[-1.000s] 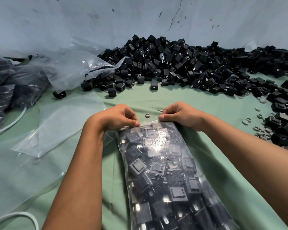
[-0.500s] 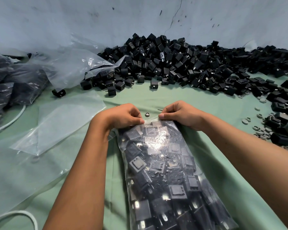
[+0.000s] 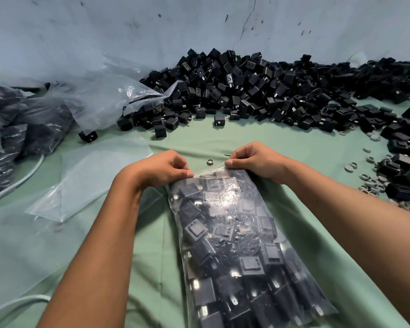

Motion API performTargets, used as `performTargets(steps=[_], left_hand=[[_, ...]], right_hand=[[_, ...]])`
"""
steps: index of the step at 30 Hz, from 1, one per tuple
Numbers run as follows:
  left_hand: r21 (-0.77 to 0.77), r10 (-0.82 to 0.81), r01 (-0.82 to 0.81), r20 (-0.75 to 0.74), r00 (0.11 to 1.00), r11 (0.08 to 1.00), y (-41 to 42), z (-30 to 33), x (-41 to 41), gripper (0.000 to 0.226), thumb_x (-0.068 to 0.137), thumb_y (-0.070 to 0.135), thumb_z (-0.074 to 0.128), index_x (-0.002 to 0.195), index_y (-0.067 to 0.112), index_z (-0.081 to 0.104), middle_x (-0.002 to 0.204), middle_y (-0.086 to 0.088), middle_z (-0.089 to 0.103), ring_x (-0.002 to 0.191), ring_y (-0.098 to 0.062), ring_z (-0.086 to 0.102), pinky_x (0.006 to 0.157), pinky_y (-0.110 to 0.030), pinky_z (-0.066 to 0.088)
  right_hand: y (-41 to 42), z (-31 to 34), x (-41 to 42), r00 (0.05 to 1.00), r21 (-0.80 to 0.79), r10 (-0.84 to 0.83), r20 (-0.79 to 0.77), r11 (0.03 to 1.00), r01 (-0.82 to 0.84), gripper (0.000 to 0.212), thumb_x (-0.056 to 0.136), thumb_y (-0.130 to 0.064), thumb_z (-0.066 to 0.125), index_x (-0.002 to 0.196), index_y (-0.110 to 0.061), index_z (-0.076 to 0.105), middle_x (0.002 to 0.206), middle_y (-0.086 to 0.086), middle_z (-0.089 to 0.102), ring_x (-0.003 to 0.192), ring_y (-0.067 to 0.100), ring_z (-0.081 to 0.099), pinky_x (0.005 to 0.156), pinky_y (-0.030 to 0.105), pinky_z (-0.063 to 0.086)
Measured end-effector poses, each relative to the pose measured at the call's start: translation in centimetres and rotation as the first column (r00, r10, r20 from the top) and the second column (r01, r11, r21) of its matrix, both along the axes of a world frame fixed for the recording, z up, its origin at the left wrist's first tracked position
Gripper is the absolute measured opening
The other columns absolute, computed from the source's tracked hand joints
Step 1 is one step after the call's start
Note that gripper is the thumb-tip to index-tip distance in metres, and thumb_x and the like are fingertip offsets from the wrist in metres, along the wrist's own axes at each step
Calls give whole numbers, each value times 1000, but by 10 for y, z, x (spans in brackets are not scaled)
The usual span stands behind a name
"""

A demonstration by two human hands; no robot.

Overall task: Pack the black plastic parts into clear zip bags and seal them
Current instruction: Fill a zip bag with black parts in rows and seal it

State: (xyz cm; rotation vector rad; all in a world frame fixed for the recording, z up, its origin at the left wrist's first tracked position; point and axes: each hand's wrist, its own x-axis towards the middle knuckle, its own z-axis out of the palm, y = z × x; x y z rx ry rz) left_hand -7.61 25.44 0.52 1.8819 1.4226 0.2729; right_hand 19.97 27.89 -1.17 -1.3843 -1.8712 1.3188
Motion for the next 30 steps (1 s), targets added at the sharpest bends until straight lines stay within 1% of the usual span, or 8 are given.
performTargets(steps=[4,8,14,18,20,24,27,30], left_hand=[[0,-8,8,-11,1000,1000,-7,5,3,23,101,22,64,85,7,71,75,-3,66,68,-15,56,68,-29,46],[-64,48,-44,59,997,997,-15,6,-5,19,100,20,65,85,10,71,75,-6,66,65,-15,59,62,-29,49],[-41,-58,55,-76,995,998,-15,18,0,26,102,13,62,77,16,66,71,1,60,64,-11,51,65,-25,43],[-84,42,-46,-41,998,995,-20,15,-14,20,101,16,63,93,0,70,72,-6,57,60,-12,54,56,-22,51],[-129,58,-61,-27,998,990,-23,15,-24,21,101,13,62,93,-5,69,68,-5,57,58,-15,55,56,-25,53],[-84,13,-19,-63,998,996,-28,17,-28,22,102,12,62,81,6,65,68,-2,54,65,-17,47,61,-22,42],[-51,12,-17,-94,995,999,-31,16,-26,23,103,14,60,80,10,62,70,-3,49,65,-15,43,60,-23,40],[-38,55,-58,-64,996,998,-35,13,-29,21,103,14,60,84,7,63,72,-7,50,65,-17,45,61,-27,44]], right_hand=[[0,2,0,1000,2,5,7,1000,-5,19,93,-23,76,97,-4,79,86,9,76,75,12,65,78,28,56],[-1,2,0,1000,5,13,4,1000,-13,16,92,-22,76,93,-7,79,82,6,75,69,9,64,70,22,55],[-2,4,0,1000,7,27,-6,1000,-27,17,92,-21,76,94,-4,78,81,7,73,67,10,62,69,23,53],[-2,3,1,1000,11,24,-10,1000,-23,20,92,-21,76,97,-1,78,86,11,74,73,14,62,75,28,53],[-2,3,1,1000,10,23,-9,1000,-23,21,92,-21,76,98,-1,78,88,12,74,75,15,63,77,29,53],[0,2,4,1000,23,22,-22,1000,-21,18,91,-20,78,99,-4,80,90,12,77,78,13,64,79,28,54],[2,1,9,996,12,28,-81,1000,-27,16,91,-11,76,107,-9,80,102,11,79,84,11,68,84,25,57],[2,-2,13,990,9,4,-144,1000,-3,16,89,-7,78,104,-11,79,94,9,80,78,10,70,73,22,59]])
